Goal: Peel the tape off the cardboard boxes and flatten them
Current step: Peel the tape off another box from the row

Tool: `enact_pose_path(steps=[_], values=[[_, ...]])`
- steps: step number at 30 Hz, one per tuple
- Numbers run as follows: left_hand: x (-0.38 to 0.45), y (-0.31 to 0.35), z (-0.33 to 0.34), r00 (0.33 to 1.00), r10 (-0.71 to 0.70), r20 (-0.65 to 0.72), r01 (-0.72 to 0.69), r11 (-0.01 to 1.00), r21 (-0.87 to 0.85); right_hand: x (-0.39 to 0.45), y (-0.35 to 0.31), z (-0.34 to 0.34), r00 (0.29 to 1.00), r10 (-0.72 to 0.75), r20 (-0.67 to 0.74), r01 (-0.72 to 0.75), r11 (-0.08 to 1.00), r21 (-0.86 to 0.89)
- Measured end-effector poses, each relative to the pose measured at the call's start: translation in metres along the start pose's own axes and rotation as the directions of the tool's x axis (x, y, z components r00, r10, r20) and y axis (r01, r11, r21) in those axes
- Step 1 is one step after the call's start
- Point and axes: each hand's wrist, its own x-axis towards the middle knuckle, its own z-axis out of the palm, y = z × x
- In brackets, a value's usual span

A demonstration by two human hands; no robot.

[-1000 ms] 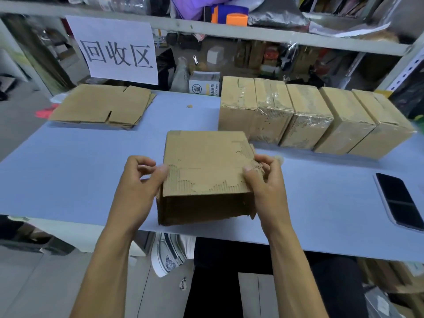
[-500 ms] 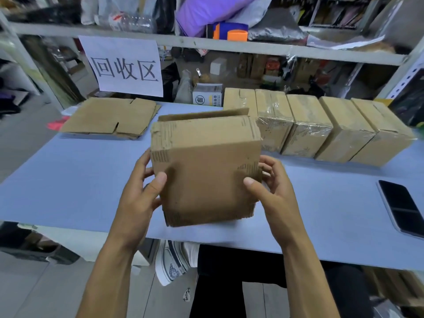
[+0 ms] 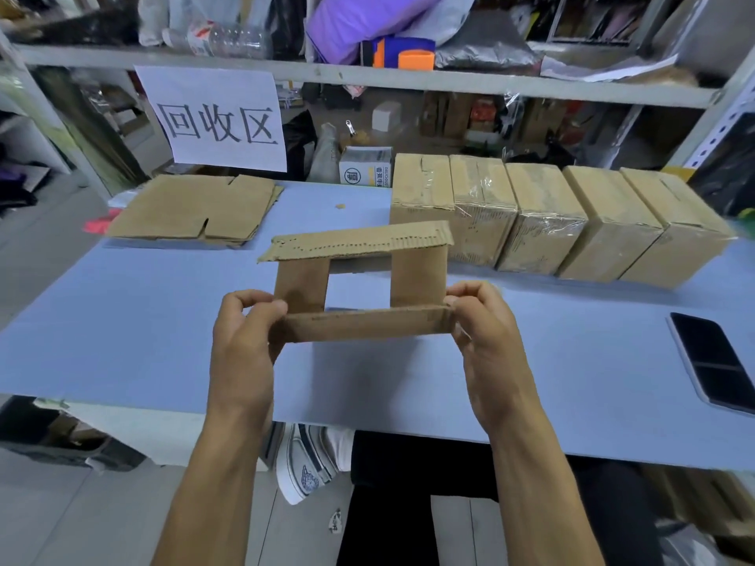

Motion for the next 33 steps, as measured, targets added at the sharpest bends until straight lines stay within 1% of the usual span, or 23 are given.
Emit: enact_pose_path(steps=[2, 3, 4, 6, 8, 9, 11, 13, 15, 18, 20, 23, 26, 29, 33], values=[[0.0, 0.002, -0.001, 0.993, -0.001, 0.116, -0.001, 1.0, 0.021, 0.002, 0.002, -0.005, 0.999, -0.008, 0.044, 0.008, 1.0, 0.013], [0.0, 0.003, -0.001, 0.988, 0.004, 0.152, -0.013, 0.998, 0.057, 0.001, 0.001, -0.005, 0.998, -0.027, 0.056, 0.026, 0.999, 0.019], [-0.001, 0.005, 0.0, 0.987, 0.009, 0.157, -0.028, 0.993, 0.116, 0.0, 0.001, -0.004, 0.997, -0.043, 0.06, 0.043, 0.999, 0.012], [-0.003, 0.008, 0.007, 0.993, 0.018, 0.118, -0.053, 0.951, 0.305, -0.002, 0.001, -0.002, 0.995, -0.075, 0.068, 0.077, 0.997, -0.028], [-0.005, 0.008, 0.016, 0.997, 0.052, 0.053, -0.072, 0.854, 0.515, -0.005, 0.0, 0.004, 0.992, -0.104, 0.076, 0.11, 0.99, -0.084], [-0.006, 0.007, 0.021, 0.996, 0.083, 0.011, -0.074, 0.805, 0.589, -0.005, 0.0, 0.007, 0.991, -0.115, 0.066, 0.122, 0.986, -0.118], [-0.007, 0.005, 0.026, 0.989, 0.139, -0.044, -0.077, 0.752, 0.654, -0.007, -0.004, 0.013, 0.99, -0.137, 0.012, 0.137, 0.972, -0.19], [-0.008, 0.006, 0.027, 0.988, 0.153, -0.036, -0.091, 0.742, 0.664, -0.008, -0.01, 0.014, 0.987, -0.144, -0.072, 0.119, 0.952, -0.282], [-0.009, 0.009, 0.026, 0.989, 0.149, 0.004, -0.115, 0.747, 0.655, -0.009, -0.019, 0.013, 0.986, -0.115, -0.124, 0.055, 0.911, -0.409], [-0.009, 0.017, 0.02, 0.985, 0.143, 0.093, -0.171, 0.793, 0.585, -0.006, -0.032, 0.012, 0.984, -0.044, -0.172, -0.071, 0.791, -0.608], [-0.008, 0.02, 0.018, 0.977, 0.16, 0.143, -0.213, 0.806, 0.552, -0.001, -0.036, 0.013, 0.976, 0.008, -0.216, -0.16, 0.699, -0.697], [-0.01, 0.022, 0.019, 0.968, 0.154, 0.199, -0.239, 0.81, 0.535, 0.008, -0.035, 0.014, 0.957, 0.045, -0.287, -0.253, 0.618, -0.745], [-0.012, 0.021, 0.021, 0.969, 0.138, 0.206, -0.228, 0.82, 0.525, 0.013, -0.033, 0.009, 0.957, 0.041, -0.288, -0.253, 0.609, -0.752], [-0.01, 0.018, 0.02, 0.969, 0.122, 0.215, -0.213, 0.853, 0.476, 0.013, -0.031, 0.005, 0.964, 0.037, -0.264, -0.23, 0.619, -0.751], [0.0, 0.008, 0.015, 0.972, 0.071, 0.226, -0.173, 0.865, 0.471, 0.013, -0.027, 0.007, 0.955, 0.056, -0.291, -0.268, 0.584, -0.766]])
